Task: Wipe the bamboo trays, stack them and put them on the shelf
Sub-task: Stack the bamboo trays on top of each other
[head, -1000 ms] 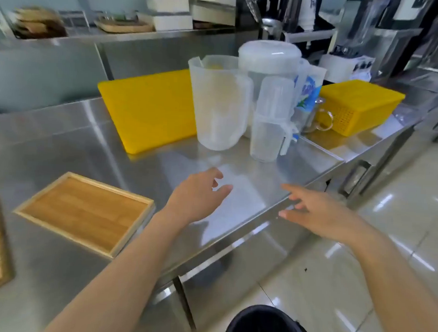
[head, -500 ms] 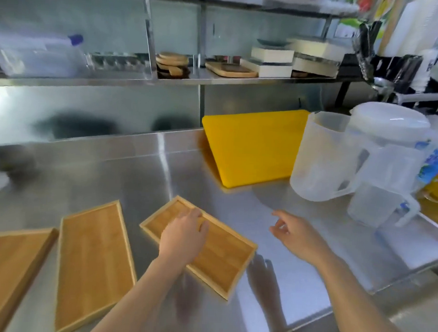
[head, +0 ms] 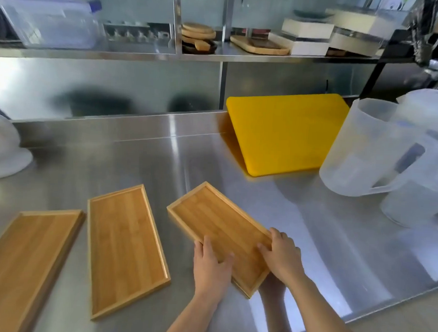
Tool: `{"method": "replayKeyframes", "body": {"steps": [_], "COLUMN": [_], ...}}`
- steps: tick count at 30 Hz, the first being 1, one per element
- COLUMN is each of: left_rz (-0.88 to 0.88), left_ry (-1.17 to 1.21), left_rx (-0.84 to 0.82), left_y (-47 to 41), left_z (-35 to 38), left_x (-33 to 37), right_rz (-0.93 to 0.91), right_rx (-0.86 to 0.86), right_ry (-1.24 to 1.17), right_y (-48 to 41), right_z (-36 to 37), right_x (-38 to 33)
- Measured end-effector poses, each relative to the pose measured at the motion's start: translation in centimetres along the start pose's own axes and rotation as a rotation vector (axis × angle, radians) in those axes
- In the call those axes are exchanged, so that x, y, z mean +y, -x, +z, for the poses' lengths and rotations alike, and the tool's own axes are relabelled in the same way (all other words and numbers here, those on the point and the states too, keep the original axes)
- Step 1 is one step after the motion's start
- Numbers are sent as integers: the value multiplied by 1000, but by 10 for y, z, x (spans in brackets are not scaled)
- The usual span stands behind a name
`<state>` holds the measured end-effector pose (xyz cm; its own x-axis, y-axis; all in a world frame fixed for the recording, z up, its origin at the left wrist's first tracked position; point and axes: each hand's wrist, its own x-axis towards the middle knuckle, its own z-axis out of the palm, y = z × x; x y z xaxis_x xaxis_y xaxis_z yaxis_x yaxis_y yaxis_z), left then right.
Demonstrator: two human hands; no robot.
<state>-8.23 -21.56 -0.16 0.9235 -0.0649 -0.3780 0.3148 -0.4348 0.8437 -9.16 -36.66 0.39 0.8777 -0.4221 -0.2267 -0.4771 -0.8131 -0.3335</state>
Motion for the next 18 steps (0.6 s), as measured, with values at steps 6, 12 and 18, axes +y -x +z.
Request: {"method": "replayKeyframes", "body": {"steps": [6, 12, 18], "left_rz": [-266, -355, -330], "left_ry": [417, 406, 206], "left_rx": [-84, -84, -75], "left_y": [0, -13, -14], "left_z": [-12, -41, -51], "left_x": [24, 24, 13], "right_rz": [211, 345, 280], "right_rx": [-29, -155, -270], "right_ry": [-226, -574, -685], "right_y": [13, 6, 5], "right_z": [12, 7, 3], "right_x": [-29, -28, -36]}}
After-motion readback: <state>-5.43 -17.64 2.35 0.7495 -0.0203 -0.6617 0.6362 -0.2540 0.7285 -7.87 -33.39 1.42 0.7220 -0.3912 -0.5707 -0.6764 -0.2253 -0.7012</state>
